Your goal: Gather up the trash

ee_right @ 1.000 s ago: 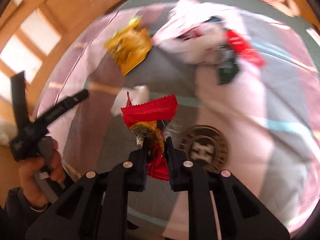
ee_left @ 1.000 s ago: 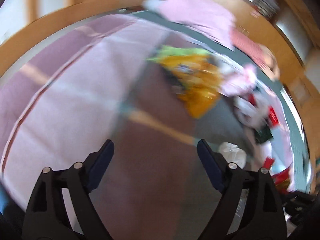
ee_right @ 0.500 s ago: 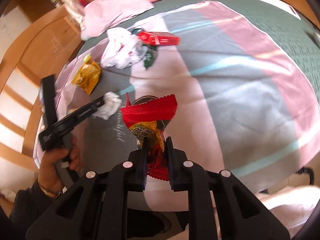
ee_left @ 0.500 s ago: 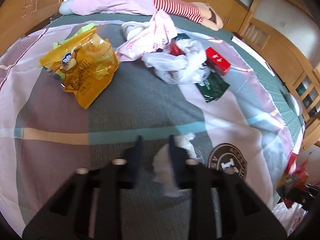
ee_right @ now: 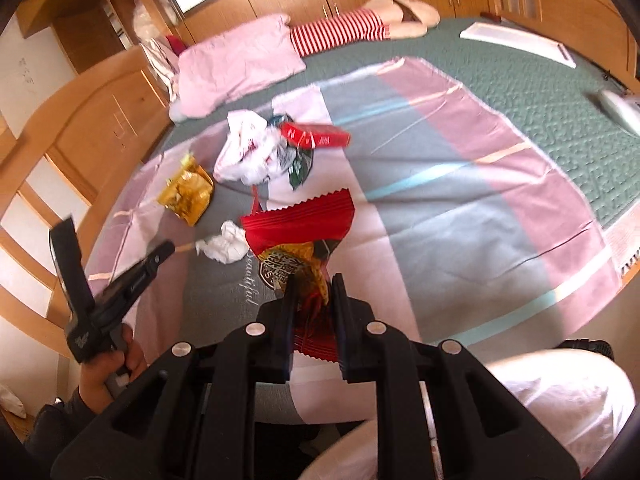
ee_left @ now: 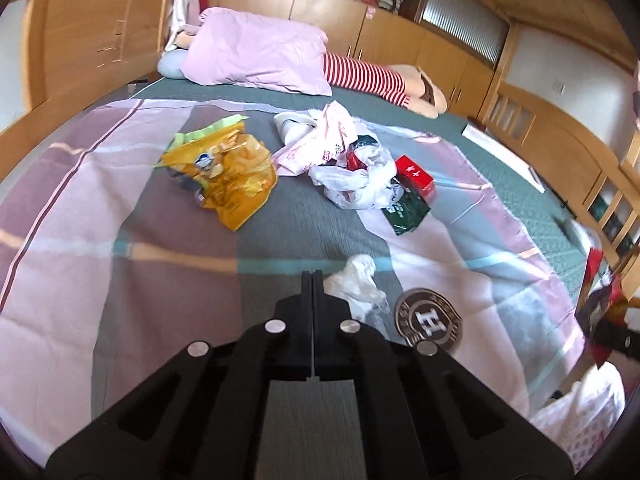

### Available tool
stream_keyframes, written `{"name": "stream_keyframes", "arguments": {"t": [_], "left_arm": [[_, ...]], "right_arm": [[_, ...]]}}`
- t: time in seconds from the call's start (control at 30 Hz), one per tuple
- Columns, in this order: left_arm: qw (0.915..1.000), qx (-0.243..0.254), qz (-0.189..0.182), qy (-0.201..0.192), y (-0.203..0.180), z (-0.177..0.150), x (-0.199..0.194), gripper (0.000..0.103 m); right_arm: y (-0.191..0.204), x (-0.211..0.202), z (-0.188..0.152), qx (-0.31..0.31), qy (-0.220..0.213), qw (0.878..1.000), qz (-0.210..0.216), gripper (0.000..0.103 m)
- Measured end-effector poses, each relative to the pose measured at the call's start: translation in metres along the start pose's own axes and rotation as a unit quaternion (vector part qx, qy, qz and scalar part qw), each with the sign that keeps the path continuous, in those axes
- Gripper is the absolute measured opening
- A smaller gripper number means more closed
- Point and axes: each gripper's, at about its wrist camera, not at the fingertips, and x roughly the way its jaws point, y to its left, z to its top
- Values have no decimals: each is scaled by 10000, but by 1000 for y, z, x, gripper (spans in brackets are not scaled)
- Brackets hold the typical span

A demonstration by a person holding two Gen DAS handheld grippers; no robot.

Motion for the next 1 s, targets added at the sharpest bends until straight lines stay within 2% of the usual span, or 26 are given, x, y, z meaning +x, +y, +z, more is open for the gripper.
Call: {"name": "stream_keyframes", "arguments": {"t": [0.1,0.2,0.23,0.27,0.3,0.33,0.37,0.47,0.57,0.63,0.67,0.7,0.77,0.87,1.0], "left_arm": [[9996,-258,-87,-17,12,-7,-15,1],[9973,-591,-432,57,24,-9,-18,1],[9969,-641,-452,87,25,-10,-16,5],[9969,-628,-447,130,24,-10,-13,25],[9975,-566,-376,203,21,-10,-8,59],[9981,-505,-296,182,17,-9,-4,72],[9985,-447,-301,100,12,-8,-1,80],[9989,-50,-424,177,-7,0,20,84],[9983,459,-200,301,-27,5,47,89],[9969,643,-27,460,-36,8,72,88],[9964,640,-74,555,-37,8,81,82],[9958,609,-139,671,-38,8,89,62],[9930,525,-213,1038,-38,5,106,39],[9937,476,-95,1012,-35,6,106,27],[9973,30,-261,689,-21,13,79,26]], "right_arm": [[-9,-14,-7,2,-45,10000,-41,18],[-19,-21,-18,48,9,9999,-92,18],[-21,-22,-21,60,15,9999,-96,18],[-23,-23,-24,60,16,9999,-103,18],[-26,-22,-26,52,23,9999,-120,18],[-28,-22,-28,53,23,9999,-131,18],[-28,-21,-29,61,17,9999,-132,18],[-29,-16,-30,32,-51,10000,-44,18],[-24,-9,-32,-105,-31,9999,23,18],[-20,-4,-33,-184,13,9998,37,18],[-19,1,-33,-231,44,9997,39,18],[-18,3,-34,-253,66,9997,38,18],[-15,9,-34,-302,110,9995,33,18],[-9,13,-33,-378,108,9992,-4,18],[-1,7,-31,-412,20,9991,42,18]]}}
